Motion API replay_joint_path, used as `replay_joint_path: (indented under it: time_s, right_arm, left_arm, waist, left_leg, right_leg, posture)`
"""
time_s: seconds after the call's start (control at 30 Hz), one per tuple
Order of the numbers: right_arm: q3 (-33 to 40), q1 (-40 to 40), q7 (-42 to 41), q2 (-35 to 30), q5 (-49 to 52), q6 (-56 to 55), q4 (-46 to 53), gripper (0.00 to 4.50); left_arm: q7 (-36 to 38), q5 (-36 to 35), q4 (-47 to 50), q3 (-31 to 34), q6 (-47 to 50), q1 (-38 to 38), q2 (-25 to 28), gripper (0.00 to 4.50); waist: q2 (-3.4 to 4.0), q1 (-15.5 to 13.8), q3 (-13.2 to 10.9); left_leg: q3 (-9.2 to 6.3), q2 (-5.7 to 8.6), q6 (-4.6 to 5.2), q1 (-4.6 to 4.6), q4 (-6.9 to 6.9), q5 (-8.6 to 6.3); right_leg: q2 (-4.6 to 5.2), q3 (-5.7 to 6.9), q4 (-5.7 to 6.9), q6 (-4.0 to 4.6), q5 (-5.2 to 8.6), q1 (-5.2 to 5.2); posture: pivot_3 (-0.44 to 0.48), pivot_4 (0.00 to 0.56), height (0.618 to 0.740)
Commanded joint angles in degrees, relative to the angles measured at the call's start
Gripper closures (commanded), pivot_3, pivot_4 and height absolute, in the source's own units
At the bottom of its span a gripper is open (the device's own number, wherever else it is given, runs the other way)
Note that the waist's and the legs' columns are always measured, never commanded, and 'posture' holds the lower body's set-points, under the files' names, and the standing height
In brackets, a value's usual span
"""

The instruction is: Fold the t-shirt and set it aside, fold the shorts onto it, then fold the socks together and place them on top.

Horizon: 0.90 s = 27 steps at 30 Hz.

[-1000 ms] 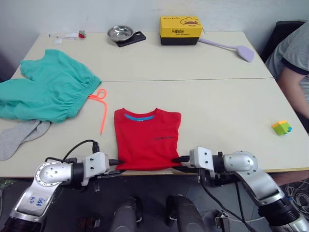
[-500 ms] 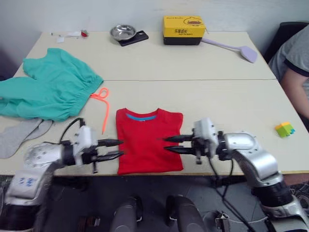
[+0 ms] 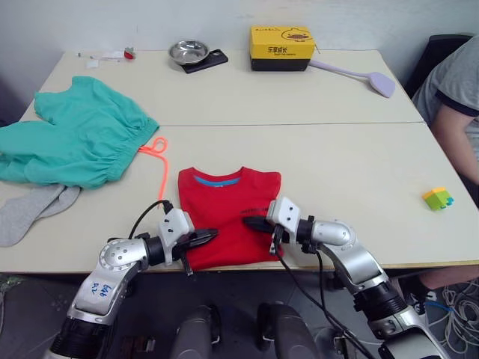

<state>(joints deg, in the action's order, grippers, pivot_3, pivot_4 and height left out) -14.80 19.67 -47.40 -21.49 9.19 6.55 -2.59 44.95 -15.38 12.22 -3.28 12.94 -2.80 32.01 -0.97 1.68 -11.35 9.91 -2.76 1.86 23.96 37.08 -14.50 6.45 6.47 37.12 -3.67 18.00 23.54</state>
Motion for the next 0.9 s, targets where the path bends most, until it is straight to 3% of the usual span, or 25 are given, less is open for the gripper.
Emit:
replay_joint_path:
  time_s: [0.03, 0.23, 0.47, 0.67, 0.9]
  right_arm:
    - [4.38, -0.2, 4.23, -0.21, 0.37, 3.91, -1.59, 4.5]
    - [7.27, 0.63, 4.0, -3.35, 0.7, 5.39, -1.23, 4.5]
    - [5.46, 4.01, -3.53, -2.39, 6.08, 5.04, 5.4, 4.5]
    - [-2.24, 8.33, 0.41, 2.15, -3.54, 1.9, -0.82, 4.5]
    - [1.04, 14.83, 12.09, 5.33, -9.32, -0.49, -15.33, 4.5]
  left_arm:
    - [-0.57, 1.2, -2.15, 1.71, -1.82, 2.48, 0.76, 4.46]
    - [0.51, 1.04, -4.33, 3.93, -5.94, 1.84, 2.45, 4.46]
    - [8.18, -8.11, -0.06, 4.38, -4.81, -3.84, 1.71, 4.46]
    - [6.55, -2.66, -4.57, -1.07, -3.66, -10.16, -0.72, 4.46]
    - [-4.37, 5.89, -15.92, -0.54, -4.61, -14.22, -3.7, 4.46]
  waist:
    - [0.01, 0.0, 0.04]
    - [0.02, -0.04, 0.34]
    - [0.04, 0.11, 0.32]
    - [0.03, 0.08, 0.33]
    - [-0.03, 0.12, 0.36]
  left_leg:
    - [0.0, 0.01, 0.0, 0.0, -0.02, 0.0]
    - [-0.01, 0.01, 0.23, -0.04, -0.06, -0.15]
    - [0.0, 0.0, 0.2, 0.14, -0.09, -0.12]
    - [0.04, 0.01, 0.24, 0.13, -0.04, 0.16]
    - [0.06, 0.03, 0.32, 0.14, 0.03, 0.23]
  right_leg:
    - [0.01, 0.0, -0.01, 0.0, 0.0, 0.0]
    - [0.03, 0.01, -0.04, 0.02, 0.01, -0.03]
    - [0.03, 0.04, -0.04, 0.04, 0.02, 0.16]
    - [-0.02, 0.08, 0.0, 0.03, 0.02, 0.12]
    - [-0.04, 0.07, 0.08, 0.02, 0.01, 0.14]
  posture:
    - [0.0, 0.15, 0.74]
    - [0.0, 0.15, 0.74]
    - [0.0, 0.15, 0.74]
    - [0.0, 0.15, 0.74]
    - [0.0, 0.15, 0.74]
